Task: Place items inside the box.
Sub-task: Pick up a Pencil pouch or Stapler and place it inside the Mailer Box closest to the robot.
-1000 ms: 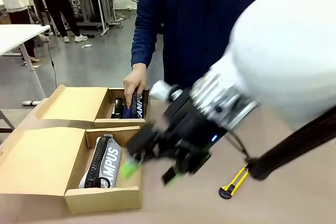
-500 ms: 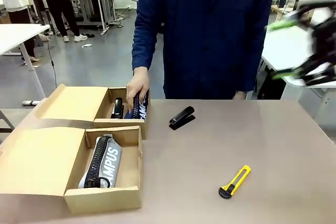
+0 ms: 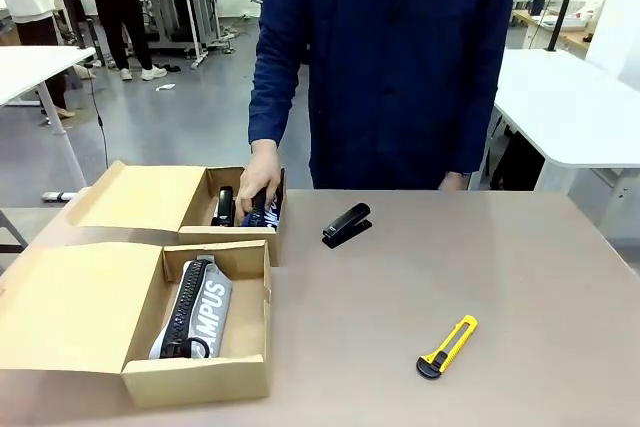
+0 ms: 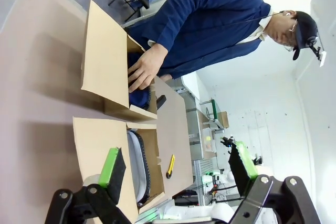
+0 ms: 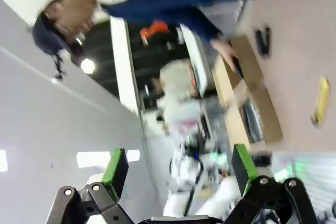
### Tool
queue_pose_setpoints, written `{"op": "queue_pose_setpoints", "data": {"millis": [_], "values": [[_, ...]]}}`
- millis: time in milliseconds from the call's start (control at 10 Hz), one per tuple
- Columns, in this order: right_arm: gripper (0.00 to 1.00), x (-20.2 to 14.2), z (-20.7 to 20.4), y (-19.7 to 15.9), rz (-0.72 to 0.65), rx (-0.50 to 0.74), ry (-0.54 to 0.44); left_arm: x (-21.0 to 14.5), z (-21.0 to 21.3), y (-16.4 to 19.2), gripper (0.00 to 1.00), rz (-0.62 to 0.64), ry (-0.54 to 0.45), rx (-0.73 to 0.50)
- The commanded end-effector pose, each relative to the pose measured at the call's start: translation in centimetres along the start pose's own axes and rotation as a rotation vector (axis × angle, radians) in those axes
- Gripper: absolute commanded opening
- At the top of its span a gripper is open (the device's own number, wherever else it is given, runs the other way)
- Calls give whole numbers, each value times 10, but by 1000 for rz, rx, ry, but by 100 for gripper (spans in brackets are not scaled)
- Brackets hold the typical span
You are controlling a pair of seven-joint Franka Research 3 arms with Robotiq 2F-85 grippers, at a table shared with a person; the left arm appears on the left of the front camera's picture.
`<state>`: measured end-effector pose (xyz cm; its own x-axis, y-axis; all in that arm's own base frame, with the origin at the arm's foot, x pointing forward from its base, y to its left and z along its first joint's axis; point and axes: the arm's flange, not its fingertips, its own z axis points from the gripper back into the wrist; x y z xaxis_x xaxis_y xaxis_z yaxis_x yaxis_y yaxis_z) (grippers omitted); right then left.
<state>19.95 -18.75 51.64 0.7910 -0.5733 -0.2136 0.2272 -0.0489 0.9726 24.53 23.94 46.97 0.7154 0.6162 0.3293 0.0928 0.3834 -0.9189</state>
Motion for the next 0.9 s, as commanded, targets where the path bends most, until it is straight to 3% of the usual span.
{"op": "queue_pose_setpoints", "data": {"millis": [0, 100, 200, 300, 800], "values": [[100, -72, -18, -240, -3, -53, 211, 1, -1, -1, 100, -13, -15, -25], [100, -74, -34, -245, 1, -50, 215, 1, -1, -1, 100, -13, -15, -25], [100, -77, -67, -230, -2, -143, 234, 1, -1, -1, 100, -13, -15, -25], [100, -6, 39, -90, -30, -2, 184, 1, -1, -1, 100, -13, -15, -25], [100, -6, 39, -90, -30, -2, 184, 1, -1, -1, 100, -13, -15, -25]]}}
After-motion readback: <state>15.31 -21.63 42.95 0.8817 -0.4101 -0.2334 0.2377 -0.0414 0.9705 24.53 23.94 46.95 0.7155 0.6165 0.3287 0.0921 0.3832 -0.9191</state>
